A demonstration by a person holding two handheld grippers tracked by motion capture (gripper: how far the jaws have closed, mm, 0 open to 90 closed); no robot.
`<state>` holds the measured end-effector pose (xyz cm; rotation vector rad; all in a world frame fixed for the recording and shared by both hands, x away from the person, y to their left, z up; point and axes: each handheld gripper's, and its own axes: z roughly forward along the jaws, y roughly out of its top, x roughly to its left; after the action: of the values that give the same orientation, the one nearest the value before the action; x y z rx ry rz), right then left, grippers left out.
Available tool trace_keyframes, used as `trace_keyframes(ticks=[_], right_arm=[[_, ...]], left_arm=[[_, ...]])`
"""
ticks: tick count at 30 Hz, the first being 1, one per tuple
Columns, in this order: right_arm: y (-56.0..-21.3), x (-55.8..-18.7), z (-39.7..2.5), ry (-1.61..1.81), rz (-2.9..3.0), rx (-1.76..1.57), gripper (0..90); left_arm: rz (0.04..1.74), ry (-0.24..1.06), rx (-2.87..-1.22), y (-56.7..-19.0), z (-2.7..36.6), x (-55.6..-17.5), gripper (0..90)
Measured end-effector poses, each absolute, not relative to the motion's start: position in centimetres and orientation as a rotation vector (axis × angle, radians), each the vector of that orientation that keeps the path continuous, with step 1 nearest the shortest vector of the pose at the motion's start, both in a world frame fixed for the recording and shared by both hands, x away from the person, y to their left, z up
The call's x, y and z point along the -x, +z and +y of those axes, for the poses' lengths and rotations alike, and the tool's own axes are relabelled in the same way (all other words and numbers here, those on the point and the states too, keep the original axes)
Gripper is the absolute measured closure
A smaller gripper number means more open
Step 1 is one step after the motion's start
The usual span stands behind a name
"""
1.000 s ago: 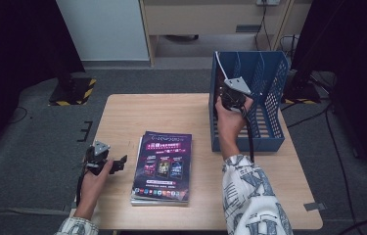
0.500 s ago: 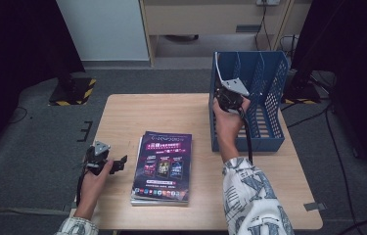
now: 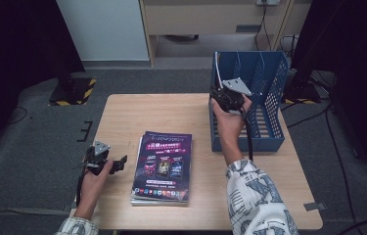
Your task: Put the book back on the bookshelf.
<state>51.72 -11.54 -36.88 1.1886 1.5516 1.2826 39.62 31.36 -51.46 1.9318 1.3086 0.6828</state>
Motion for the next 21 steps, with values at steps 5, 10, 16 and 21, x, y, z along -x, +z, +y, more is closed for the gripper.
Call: trace_keyframes(ticks=[5,10,16,21], right_arm=[[-36.7,-51.3,-11.7,1.280,1.565,-1.180,39.0],[-37.0,-50.9,-12.1,1.297,1.601,-1.185,29.8],[-37.4,-50.3,-12.5,1.319,1.629,-1.189,22.3],[-37.5,-49.8,-12.7,1.337,1.649,-1.179,19.5]], left_arm=[[1.308,0.684,-1.933,-51.5,31.3,-39.6,6.4],[1.307,0.684,-1.936,-51.5,31.3,-39.6,6.4],[1.308,0.685,-1.936,-51.5,31.3,-39.6,6.4],[1.308,0.685,-1.937,-51.5,31.3,-39.6,6.4]])
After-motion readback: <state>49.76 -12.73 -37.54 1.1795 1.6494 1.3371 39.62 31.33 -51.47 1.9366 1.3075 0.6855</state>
